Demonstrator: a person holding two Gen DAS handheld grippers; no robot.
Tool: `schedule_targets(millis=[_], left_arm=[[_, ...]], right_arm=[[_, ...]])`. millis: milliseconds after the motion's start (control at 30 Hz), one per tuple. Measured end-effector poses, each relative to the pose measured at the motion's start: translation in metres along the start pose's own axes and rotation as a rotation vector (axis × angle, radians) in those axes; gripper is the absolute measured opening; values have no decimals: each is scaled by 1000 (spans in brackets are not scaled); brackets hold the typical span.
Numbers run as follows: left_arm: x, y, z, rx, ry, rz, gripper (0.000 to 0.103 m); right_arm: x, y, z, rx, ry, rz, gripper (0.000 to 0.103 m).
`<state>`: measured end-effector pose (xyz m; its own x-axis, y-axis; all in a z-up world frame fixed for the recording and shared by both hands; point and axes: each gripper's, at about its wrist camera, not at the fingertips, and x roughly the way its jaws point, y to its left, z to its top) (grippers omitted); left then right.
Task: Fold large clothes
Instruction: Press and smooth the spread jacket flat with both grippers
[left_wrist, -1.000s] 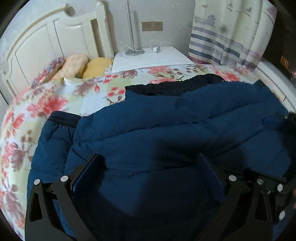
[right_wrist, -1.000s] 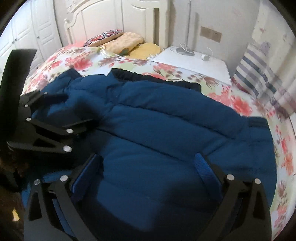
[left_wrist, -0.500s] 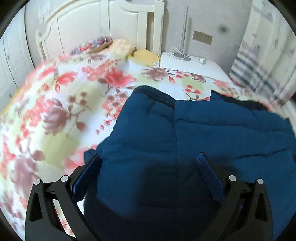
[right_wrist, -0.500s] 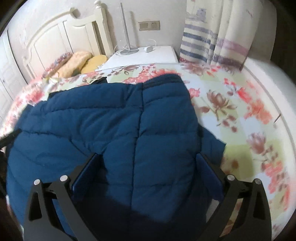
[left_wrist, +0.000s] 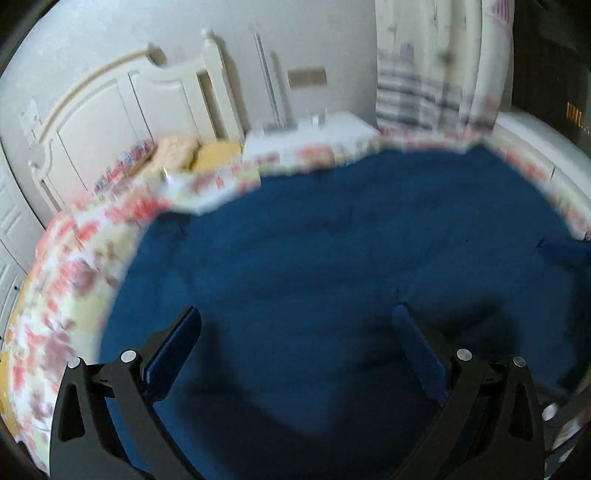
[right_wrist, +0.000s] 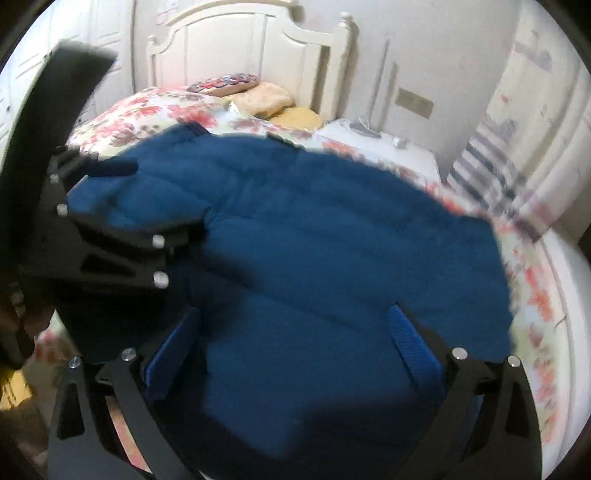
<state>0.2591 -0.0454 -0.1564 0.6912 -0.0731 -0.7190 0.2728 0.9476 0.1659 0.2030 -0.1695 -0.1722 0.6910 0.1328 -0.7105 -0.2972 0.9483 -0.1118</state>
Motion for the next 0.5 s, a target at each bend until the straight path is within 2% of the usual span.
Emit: schedule_targets(millis=[33,233,333,433,467,500], left_arm=[[2,4,-6,-19,-28,-22,99],[-9,14,-10,-19,5,-6,99],[-25,28,-20,-45,-6,22,99],[-29,54,-35,-111,6,42,99],[-28,60,-39,-133,12,31,99],[-27,67,-42,-157,14,20,99]], right_arm=[[2,-2,-4,18,-12,12,101],[-7,-14,-2,43,5,-38,100],[-27,-43,-10,133,-25,-129,100],[-27,-80,-33,242,14,-182,100],[-26,-90,-39,281,13,-162,100],[-22,-103,-48,349,5,-103,101]])
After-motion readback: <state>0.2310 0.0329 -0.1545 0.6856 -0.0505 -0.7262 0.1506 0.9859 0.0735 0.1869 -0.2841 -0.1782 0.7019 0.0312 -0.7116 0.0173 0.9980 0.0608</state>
